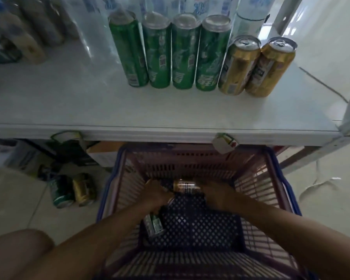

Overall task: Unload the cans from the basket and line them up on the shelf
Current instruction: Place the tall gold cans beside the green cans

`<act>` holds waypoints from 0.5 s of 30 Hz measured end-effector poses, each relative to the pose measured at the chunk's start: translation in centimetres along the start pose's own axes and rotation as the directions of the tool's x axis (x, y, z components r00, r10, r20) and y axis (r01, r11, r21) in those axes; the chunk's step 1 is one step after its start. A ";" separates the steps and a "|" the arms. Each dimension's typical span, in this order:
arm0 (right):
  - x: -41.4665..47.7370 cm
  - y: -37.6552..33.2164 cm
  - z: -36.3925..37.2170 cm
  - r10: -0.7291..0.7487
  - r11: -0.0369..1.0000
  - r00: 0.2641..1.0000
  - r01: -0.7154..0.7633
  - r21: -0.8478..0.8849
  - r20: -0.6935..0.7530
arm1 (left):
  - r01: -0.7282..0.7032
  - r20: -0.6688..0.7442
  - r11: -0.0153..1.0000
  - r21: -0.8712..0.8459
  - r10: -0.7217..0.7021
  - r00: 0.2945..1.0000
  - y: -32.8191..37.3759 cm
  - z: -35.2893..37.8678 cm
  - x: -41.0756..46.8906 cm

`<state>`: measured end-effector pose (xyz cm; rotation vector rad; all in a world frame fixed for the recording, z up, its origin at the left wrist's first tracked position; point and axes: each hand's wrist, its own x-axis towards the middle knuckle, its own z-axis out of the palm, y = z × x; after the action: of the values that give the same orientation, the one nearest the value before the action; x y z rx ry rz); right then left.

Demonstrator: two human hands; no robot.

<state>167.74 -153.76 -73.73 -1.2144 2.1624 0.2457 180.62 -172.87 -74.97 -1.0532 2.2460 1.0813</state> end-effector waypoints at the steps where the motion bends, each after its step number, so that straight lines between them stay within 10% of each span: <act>1: 1.3 -0.2 0.9 -0.015 0.999 0.997 0.011 -0.053 -0.072 | 0.064 -0.040 0.995 -0.076 -0.067 0.997 0.0 0.6 0.6; 6: 5.8 -1.5 4.2 0.101 0.988 0.982 -0.118 -0.096 -0.158 | 0.161 -0.040 0.865 -0.475 -0.203 0.978 -1.6 1.4 4.1; 15: 5.0 -1.7 3.9 0.095 0.946 0.976 -0.027 0.322 -0.197 | 0.103 -0.062 0.936 -0.336 -0.131 0.990 -3.4 1.7 5.9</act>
<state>168.96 -156.48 -79.59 -1.0262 2.3108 -0.2108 179.77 -175.59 -81.38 -1.3715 2.0751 1.4208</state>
